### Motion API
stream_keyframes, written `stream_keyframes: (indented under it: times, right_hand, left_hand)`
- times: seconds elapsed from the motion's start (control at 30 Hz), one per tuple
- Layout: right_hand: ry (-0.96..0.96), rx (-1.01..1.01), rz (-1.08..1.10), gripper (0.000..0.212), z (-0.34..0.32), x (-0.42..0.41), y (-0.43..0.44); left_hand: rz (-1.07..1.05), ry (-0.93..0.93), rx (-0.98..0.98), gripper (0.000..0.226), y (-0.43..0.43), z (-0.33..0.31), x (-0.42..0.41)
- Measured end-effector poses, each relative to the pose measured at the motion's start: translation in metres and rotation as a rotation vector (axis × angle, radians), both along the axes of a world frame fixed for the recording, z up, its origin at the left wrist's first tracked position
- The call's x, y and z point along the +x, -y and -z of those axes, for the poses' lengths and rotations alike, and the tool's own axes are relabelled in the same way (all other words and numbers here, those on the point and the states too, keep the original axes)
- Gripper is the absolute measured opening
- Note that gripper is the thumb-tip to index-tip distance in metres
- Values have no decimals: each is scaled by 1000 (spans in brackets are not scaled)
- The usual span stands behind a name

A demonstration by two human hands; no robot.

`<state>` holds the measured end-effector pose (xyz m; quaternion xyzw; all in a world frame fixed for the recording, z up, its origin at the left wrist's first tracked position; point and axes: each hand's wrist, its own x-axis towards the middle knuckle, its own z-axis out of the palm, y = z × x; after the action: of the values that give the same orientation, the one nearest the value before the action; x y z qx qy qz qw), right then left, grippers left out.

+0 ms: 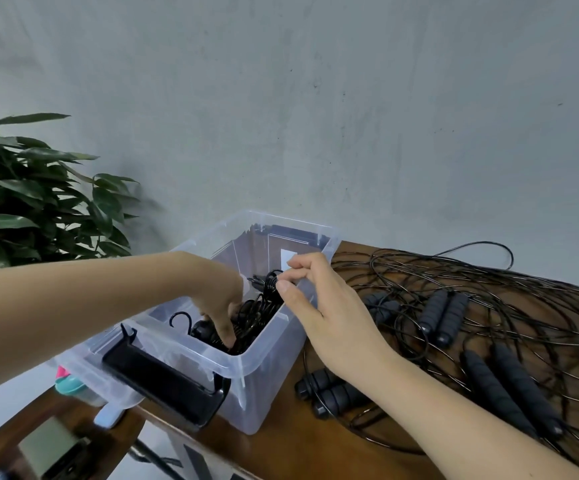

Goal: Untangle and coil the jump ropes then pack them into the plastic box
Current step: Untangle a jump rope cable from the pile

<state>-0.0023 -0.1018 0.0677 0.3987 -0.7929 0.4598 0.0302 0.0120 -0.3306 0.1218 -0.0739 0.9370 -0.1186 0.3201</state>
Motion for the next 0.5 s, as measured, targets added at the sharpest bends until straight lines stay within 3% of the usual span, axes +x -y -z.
stream_keyframes:
  times: [0.13, 0.37, 0.5]
  right_hand:
    - [63, -15, -43, 38, -10, -1, -19]
    - [39, -47, 7, 32, -23, 5, -61]
    - [87, -64, 63, 30, -28, 9, -102]
  left_hand:
    - [45, -179, 130, 50, 14, -5, 6]
    - [121, -529, 309, 13, -16, -60, 31]
    - [166, -787, 455, 8, -64, -88, 45]
